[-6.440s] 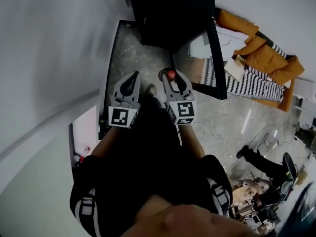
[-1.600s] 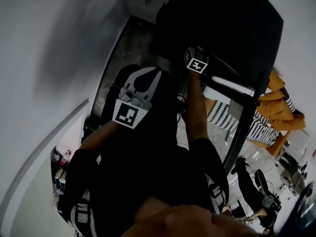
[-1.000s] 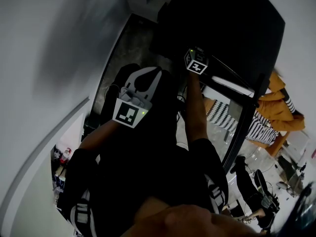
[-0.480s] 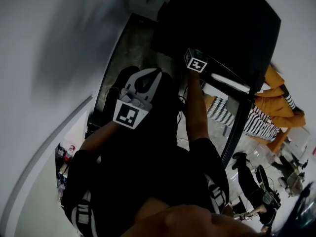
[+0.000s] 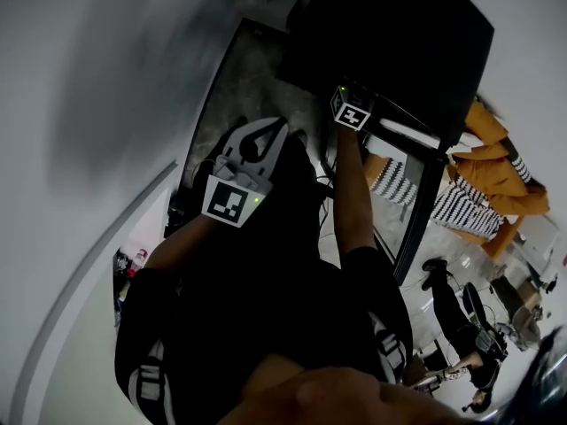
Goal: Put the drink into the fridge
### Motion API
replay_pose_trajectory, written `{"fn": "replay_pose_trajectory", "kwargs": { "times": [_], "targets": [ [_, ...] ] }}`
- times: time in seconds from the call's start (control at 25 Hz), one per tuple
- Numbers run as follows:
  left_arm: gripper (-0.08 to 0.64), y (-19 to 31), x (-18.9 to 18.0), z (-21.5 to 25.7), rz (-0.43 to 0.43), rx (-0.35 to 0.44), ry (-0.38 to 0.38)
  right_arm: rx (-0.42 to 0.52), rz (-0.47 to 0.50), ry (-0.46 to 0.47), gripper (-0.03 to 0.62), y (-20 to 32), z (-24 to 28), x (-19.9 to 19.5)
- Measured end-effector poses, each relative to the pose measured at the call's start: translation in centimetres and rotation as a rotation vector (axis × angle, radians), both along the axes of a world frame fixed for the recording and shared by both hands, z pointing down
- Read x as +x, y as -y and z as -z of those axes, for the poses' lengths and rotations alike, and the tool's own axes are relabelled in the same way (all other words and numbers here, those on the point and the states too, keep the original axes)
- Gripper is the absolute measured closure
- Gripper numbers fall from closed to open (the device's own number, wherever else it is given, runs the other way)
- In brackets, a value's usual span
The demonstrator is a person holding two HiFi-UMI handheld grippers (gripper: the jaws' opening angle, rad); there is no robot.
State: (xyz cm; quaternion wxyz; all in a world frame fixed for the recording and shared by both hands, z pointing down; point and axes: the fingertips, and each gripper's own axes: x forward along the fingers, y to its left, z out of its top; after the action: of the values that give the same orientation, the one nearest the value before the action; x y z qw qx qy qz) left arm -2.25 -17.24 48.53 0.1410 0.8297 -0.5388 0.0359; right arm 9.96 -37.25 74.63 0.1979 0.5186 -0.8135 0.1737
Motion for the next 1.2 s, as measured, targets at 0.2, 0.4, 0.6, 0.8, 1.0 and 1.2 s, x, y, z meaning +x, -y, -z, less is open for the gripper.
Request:
{"fn": "replay_pose_trajectory", "kwargs": {
  "times": [0.2, 0.4, 0.6, 0.8, 1.0, 1.2],
  "targets": [
    [0.555, -0.4, -0.6, 2.8, -0.032, -0.010, -0.009, -0.016, -0.022, -0.018, 0.403, -1.9, 2.1, -0.1],
    [0.555, -0.7, -0.2, 3.6, -0.073, -0.018, -0.018, -0.042, -0.066, -0.023, 0.403, -3.5, 2.7, 1.1],
    [0.555, -0.7, 0.2, 3.3, -0.095, -0.017, -0.027, -0.088, -0.103, -0.022, 0.418, -5.4, 2.9, 1.8],
    [0.555, -1.0, 0.5, 4.0, -0.113, -0.005, -0.036, -0.144, -0.136, -0.002, 0.454, -8.2, 3.9, 2.0],
    [0.555, -0.9, 0.3, 4.8, -0.122, 0.015, -0.035, -0.164, -0.164, 0.035, 0.485, -10.6, 6.5, 1.7],
    [0.555, -0.8, 0.2, 5.4, -0.119, 0.034, -0.033, -0.154, -0.177, 0.069, 0.531, -13.0, 10.2, 2.0]
  ]
}}
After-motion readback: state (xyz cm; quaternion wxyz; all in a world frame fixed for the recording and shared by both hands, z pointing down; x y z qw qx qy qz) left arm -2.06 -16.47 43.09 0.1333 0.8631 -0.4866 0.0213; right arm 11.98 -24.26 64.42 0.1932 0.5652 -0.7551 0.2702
